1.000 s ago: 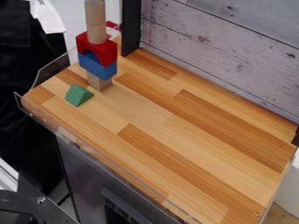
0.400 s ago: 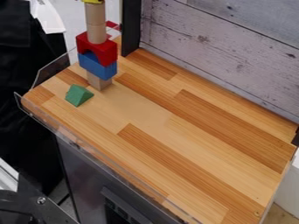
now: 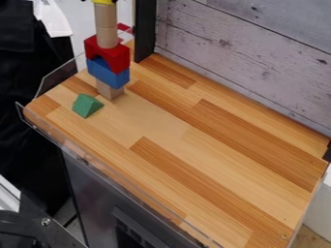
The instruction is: Put the yellow triangle on top of the tower
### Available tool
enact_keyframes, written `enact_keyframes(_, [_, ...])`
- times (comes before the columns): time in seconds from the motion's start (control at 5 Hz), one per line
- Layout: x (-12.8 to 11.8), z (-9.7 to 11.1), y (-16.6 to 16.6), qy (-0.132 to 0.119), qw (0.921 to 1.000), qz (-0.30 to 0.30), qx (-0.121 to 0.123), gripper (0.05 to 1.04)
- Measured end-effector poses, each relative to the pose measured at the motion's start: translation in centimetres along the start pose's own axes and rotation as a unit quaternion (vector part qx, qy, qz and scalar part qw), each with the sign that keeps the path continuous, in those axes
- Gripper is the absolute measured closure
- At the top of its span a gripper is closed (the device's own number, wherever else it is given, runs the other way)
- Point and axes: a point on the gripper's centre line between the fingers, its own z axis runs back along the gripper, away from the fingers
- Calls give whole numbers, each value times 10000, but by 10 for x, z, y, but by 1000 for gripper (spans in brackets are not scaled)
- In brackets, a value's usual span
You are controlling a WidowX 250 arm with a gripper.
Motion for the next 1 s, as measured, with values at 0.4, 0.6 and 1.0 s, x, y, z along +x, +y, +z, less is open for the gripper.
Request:
enact_keyframes(0.4, [-2,0,0,78,10000,23,9,83])
enact_keyframes(0.6, [-9,17,0,-135,9999,23,105,83])
enact_keyframes(1.0, [-41,42,-13,-359,9988,-245,209,83])
